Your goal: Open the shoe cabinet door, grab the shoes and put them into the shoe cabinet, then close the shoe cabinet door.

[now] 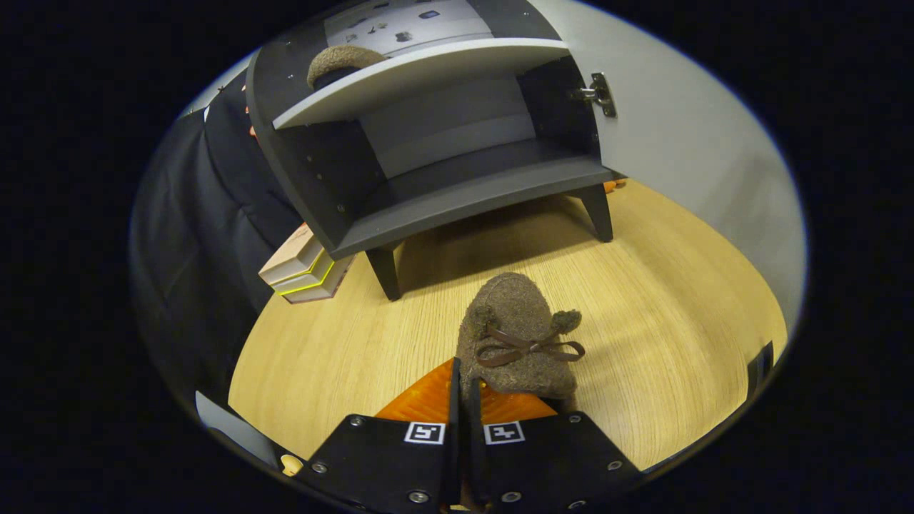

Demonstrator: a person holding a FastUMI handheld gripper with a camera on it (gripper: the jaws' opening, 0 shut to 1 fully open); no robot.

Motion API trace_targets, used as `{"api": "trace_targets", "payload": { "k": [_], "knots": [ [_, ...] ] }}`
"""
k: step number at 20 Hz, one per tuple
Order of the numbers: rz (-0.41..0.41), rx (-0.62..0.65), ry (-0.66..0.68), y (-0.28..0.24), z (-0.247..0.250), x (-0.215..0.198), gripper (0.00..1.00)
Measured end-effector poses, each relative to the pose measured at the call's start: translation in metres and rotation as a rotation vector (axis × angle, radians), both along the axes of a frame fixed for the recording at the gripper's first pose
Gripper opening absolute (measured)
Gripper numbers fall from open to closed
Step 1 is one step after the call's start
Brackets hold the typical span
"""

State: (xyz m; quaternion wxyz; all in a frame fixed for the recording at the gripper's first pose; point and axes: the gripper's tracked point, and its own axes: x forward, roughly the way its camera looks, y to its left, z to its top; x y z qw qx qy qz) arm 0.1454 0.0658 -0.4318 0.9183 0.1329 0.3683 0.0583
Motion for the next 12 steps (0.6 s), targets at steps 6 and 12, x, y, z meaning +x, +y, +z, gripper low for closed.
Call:
{"api": "trace_targets", "payload": {
  "k": [6,12],
  "knots": [
    [-0.026,-0.006,-0.057,-0.016,0.055,-0.009,0.06],
    [-0.015,-0.036,-0.149,-0.021,0.126,-0.007,0.06]
  ]
}}
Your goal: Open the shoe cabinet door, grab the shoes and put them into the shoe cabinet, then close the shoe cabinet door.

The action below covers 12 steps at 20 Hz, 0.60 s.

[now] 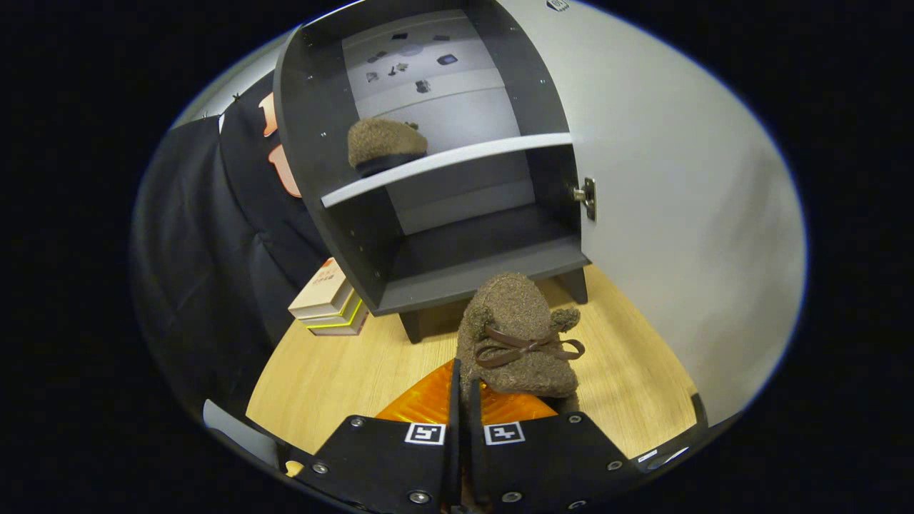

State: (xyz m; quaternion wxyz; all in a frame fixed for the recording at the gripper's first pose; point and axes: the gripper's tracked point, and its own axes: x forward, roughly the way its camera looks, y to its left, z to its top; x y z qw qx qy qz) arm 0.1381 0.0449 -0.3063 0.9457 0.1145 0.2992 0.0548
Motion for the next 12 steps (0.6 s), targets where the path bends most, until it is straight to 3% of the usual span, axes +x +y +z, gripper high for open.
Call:
{"api": "trace_targets", "payload": {
  "k": [5,12],
  "knots": [
    [0.025,-0.033,-0.112,-0.002,0.072,0.026,0.06],
    [0.057,-0.082,-0.253,-0.014,0.163,0.103,0.06]
  ]
}}
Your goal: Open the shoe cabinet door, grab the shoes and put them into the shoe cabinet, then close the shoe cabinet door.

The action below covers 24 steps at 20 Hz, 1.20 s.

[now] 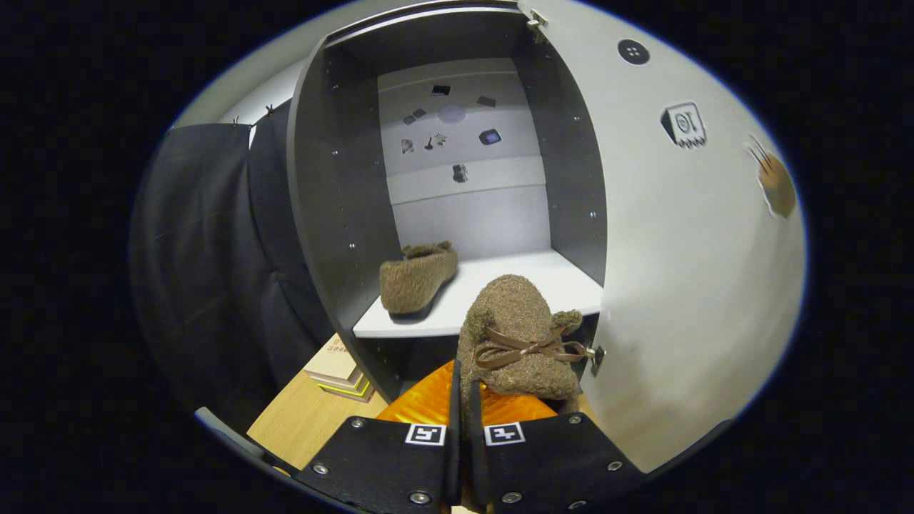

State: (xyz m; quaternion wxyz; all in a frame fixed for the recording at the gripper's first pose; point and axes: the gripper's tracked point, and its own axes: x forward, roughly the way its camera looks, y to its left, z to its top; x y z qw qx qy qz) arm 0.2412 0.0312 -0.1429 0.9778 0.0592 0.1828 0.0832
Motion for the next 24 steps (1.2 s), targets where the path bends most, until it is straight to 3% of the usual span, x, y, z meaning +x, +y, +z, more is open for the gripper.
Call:
{"api": "trace_targets", "payload": {
  "k": [10,24],
  "knots": [
    [0.027,-0.043,-0.036,0.000,0.045,0.127,0.06],
    [0.037,-0.114,0.096,-0.006,-0.001,0.238,0.06]
  ]
}}
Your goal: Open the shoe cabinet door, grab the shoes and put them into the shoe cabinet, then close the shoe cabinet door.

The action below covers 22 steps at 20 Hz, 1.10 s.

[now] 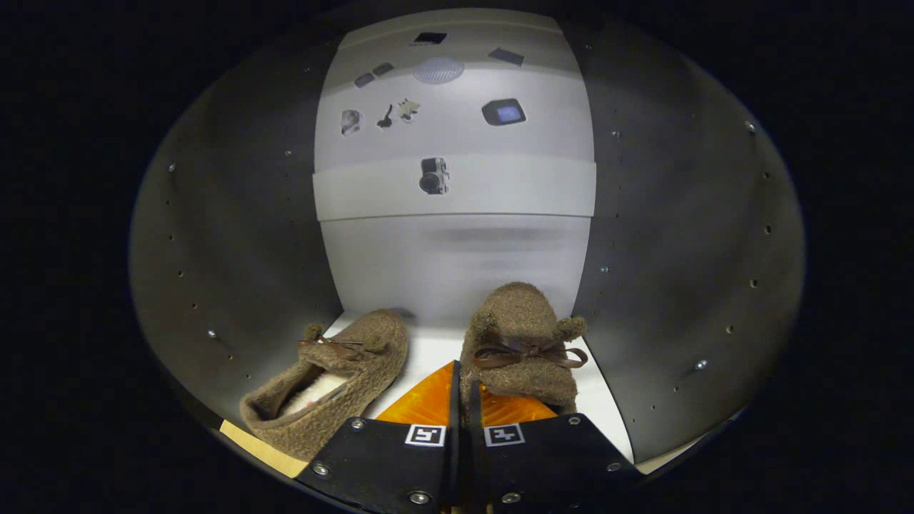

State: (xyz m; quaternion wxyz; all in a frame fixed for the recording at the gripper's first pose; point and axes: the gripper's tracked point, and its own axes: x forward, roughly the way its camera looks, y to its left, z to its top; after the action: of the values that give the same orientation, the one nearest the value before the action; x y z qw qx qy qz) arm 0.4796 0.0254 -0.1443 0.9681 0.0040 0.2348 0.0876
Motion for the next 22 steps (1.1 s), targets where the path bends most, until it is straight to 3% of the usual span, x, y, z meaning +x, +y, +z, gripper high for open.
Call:
{"api": "trace_targets", "payload": {
  "k": [6,12,22],
  "knots": [
    [-0.021,0.033,0.074,0.001,-0.024,0.016,0.07],
    [-0.019,0.049,0.074,0.004,-0.019,0.007,0.26],
    [-0.048,0.051,0.040,0.000,0.001,-0.015,0.27]
  ]
}}
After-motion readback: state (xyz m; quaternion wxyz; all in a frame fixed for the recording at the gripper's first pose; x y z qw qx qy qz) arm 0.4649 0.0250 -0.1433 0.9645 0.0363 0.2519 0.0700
